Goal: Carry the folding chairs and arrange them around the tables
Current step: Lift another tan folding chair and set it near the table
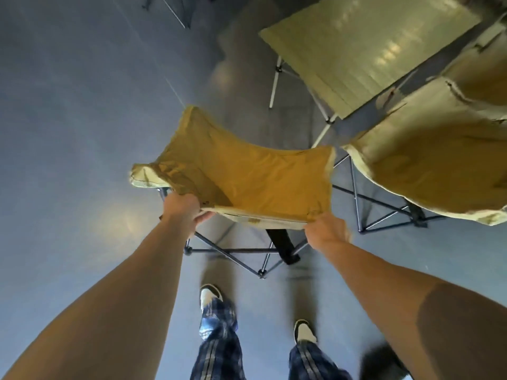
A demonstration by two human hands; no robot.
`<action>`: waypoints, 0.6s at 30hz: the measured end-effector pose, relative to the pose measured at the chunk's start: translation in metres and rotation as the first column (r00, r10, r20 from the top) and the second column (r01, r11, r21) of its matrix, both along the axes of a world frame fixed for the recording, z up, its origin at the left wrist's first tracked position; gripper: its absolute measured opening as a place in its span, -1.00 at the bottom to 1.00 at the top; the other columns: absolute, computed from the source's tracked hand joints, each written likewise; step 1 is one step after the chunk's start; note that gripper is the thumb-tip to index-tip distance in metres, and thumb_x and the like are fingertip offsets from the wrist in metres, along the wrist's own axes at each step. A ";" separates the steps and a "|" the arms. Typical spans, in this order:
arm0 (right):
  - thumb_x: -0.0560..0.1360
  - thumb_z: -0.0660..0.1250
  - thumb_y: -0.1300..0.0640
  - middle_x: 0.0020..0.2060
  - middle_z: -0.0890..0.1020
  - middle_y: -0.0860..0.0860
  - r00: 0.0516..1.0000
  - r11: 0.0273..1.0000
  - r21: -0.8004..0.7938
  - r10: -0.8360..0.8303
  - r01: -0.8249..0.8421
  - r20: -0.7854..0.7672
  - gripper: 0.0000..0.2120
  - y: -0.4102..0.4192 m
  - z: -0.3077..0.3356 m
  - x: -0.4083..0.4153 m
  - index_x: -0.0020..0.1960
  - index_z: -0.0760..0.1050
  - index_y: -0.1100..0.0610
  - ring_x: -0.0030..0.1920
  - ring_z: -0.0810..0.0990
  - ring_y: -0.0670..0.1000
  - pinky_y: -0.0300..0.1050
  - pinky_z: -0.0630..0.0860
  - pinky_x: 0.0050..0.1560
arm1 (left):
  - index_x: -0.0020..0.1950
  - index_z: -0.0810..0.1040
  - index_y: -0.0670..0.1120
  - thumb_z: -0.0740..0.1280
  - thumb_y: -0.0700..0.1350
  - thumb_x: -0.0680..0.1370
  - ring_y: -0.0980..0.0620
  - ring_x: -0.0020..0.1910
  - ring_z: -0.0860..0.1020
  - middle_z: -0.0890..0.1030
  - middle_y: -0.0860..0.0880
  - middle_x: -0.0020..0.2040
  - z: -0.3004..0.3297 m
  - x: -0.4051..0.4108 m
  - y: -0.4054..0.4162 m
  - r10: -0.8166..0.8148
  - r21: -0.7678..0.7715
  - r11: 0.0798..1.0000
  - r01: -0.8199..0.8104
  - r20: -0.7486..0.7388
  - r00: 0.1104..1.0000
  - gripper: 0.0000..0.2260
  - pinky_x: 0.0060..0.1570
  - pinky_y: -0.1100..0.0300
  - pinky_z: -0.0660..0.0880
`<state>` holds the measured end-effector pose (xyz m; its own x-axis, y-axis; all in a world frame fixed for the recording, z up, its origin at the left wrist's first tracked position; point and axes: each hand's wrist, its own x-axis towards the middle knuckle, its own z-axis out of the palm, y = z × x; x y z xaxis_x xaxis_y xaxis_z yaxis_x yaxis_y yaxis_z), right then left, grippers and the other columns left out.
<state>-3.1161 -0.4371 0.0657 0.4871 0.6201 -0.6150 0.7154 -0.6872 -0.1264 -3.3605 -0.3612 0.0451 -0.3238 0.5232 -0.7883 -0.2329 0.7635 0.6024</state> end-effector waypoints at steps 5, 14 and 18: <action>0.57 0.20 0.20 0.03 0.61 0.19 0.992 0.991 0.033 -0.129 0.128 0.018 -0.93 0.059 0.026 -0.039 -0.05 0.45 0.14 -0.08 0.53 0.19 -0.07 0.42 -0.13 | 0.34 0.43 -0.16 0.06 -0.46 0.55 -0.19 0.03 0.62 0.57 -0.20 0.18 0.017 -0.032 0.090 -0.124 0.030 0.992 0.123 0.037 0.992 -0.58 -0.41 0.08 0.61; 0.58 0.17 0.19 0.05 0.59 0.22 0.934 0.928 0.114 -0.357 0.354 0.003 -0.74 0.181 0.024 -0.059 0.23 0.46 0.19 0.03 0.57 0.24 -0.01 0.50 -0.04 | 0.29 0.49 -0.13 0.15 -0.36 0.56 -0.18 0.08 0.61 0.57 -0.18 0.21 0.005 -0.030 0.259 -0.345 0.103 0.936 0.338 0.066 0.936 -0.65 -0.29 0.04 0.63; 0.58 0.15 0.16 0.06 0.56 0.23 0.907 0.901 0.106 -0.422 0.420 -0.004 -0.73 0.223 0.005 -0.057 0.21 0.50 0.15 0.02 0.58 0.30 0.03 0.52 -0.05 | 0.27 0.52 -0.08 0.21 -0.27 0.57 -0.19 -0.04 0.63 0.56 -0.17 0.23 -0.009 -0.017 0.320 -0.393 0.002 0.919 0.394 0.060 0.917 -0.70 -0.21 -0.01 0.64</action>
